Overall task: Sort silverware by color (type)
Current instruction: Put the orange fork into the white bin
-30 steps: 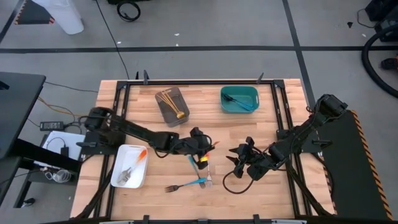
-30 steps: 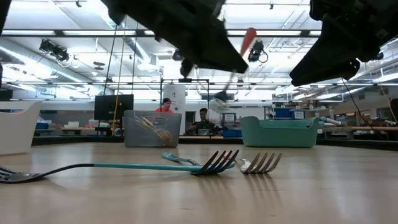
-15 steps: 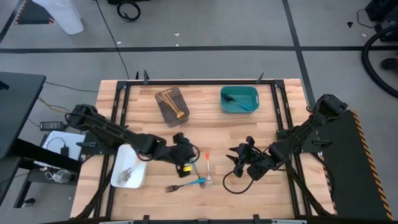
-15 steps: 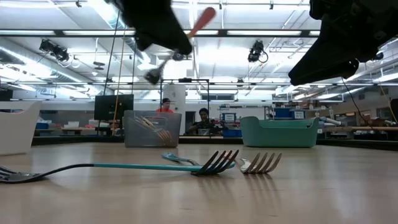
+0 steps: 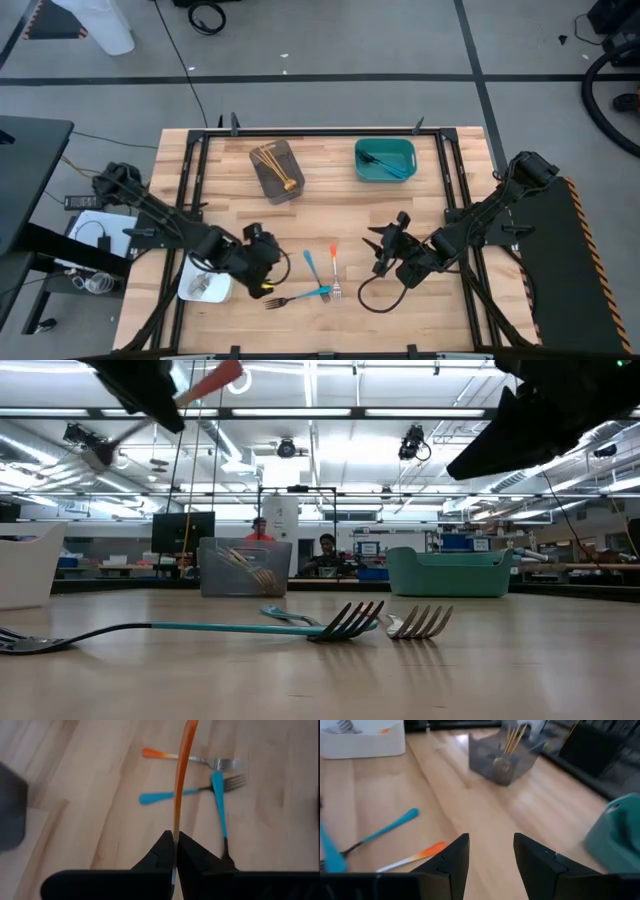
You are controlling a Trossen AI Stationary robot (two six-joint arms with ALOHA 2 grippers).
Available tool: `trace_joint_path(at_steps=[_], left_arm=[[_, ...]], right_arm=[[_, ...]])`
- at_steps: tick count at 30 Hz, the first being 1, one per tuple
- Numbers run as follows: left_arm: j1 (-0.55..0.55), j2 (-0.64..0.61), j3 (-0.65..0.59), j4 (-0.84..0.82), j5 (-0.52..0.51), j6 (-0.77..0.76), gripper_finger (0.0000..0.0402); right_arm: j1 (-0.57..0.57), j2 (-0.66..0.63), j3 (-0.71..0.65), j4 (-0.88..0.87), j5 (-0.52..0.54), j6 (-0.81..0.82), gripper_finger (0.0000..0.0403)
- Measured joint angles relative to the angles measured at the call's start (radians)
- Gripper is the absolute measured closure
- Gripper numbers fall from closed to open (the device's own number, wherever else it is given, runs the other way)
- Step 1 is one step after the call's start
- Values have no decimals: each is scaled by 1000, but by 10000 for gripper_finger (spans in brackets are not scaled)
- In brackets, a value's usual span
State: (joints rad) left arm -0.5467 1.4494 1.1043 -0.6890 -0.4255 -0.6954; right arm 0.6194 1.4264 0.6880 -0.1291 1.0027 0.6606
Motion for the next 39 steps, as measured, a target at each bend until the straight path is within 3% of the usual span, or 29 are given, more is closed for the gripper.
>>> trace_joint_path(at_steps=[4, 20, 39], left_arm=[[-37, -36, 1, -79, -2, -91, 386], [-231, -91, 0, -479, -22, -546, 386], [-375, -89, 0, -664, -28, -861, 386]], right_arm=[[-12, 0, 0, 10, 54, -53, 238], [-41, 0, -37, 27, 44, -60, 238], [-42, 0, -39, 47, 50, -54, 238]])
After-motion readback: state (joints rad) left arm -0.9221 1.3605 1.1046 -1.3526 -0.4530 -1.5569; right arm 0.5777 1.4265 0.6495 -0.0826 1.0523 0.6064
